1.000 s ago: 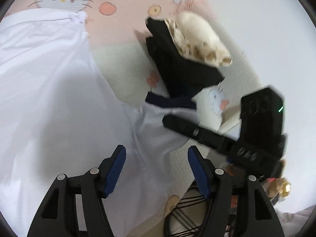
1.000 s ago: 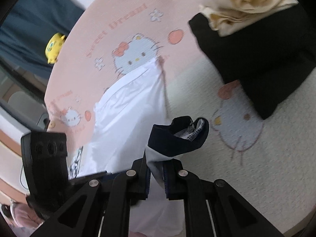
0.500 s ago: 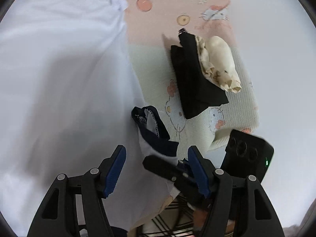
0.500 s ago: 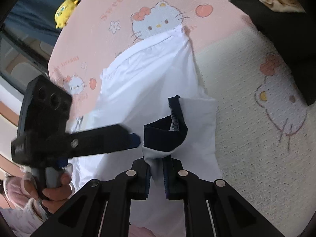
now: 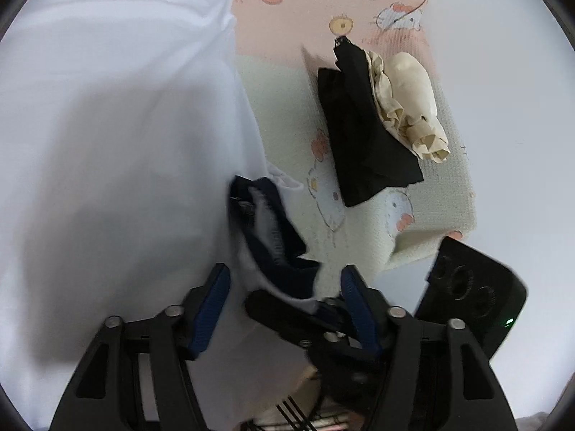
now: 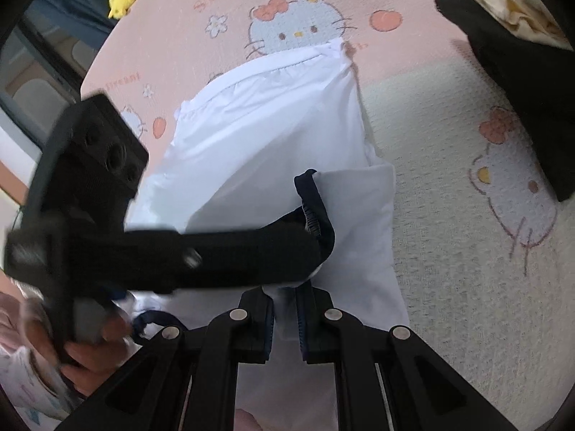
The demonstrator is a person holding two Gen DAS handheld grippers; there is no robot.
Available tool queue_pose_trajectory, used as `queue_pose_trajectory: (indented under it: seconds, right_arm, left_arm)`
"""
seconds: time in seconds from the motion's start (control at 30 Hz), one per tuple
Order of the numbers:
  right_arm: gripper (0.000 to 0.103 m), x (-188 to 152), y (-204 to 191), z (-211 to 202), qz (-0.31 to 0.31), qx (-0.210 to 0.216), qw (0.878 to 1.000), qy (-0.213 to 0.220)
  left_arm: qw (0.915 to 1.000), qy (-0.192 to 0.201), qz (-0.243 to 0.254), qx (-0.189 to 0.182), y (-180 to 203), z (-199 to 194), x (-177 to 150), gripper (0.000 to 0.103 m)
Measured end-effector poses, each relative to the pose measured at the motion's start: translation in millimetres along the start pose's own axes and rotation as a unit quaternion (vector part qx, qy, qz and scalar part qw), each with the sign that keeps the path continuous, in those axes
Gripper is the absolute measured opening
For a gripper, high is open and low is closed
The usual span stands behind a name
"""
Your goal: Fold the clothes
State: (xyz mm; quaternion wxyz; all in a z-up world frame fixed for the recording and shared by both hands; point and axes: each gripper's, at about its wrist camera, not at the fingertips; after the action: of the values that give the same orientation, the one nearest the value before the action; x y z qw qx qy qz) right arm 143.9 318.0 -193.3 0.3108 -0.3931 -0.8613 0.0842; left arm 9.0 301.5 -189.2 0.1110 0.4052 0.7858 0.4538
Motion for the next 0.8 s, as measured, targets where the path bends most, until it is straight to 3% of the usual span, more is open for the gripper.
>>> queue_pose_trajectory:
  seconds: [0.03,0.1,0.2,0.27,0.37,0.47,0.67,0.8]
  right_arm:
    - [0.013,-1,3,-2,0.003,0.000,1.000,-0.001]
    - [0.033,-3,9,-6,0.011,-0.001,1.000,-0.002]
    - [0.035,-11,20,-15,0.031,0.000,1.000,-0.002]
    - [0.036,-17,24,-29,0.034,-0.019,0.999,0.015]
    - [0.046,-26,25,-48,0.020,-0.074,0.996,0.038]
    - [0.047,-36,25,-58,0.007,-0.114,0.993,0.039]
    - [0.051,-57,23,-45,0.002,-0.149,0.989,0.022]
    - [0.055,-62,10,-40,-0.032,-0.171,0.984,0.036]
  left_arm:
    - [0.9999,0.004,0.002,0.010,-2,0,0,0.032]
    - [0.9998,0.008,-0.008,0.016,-9,-1,1,0.019]
    - [0.9996,0.017,-0.010,0.023,-16,-6,-1,0.012]
    - [0.9996,0.017,-0.008,0.024,-18,-7,-1,0.012]
    - [0.9994,0.017,0.000,0.030,-16,-6,-1,0.012]
    - [0.9990,0.019,0.014,0.038,-13,-6,-4,0.012]
    - [0.9973,0.031,0.040,0.054,-5,-9,-8,0.012]
    - [0.9980,0.041,0.014,0.046,-4,-23,-11,0.017]
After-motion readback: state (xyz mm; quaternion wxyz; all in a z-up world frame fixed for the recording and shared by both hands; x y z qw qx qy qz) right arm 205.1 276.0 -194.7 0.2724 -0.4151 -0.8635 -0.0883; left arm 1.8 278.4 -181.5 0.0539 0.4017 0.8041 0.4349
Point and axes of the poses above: each gripper's, at about its wrist camera, not at the fingertips, and z roughly the way its jaws point, y to its right, x to its top, and after that the axes turned 6 degrees about -x, right-handed
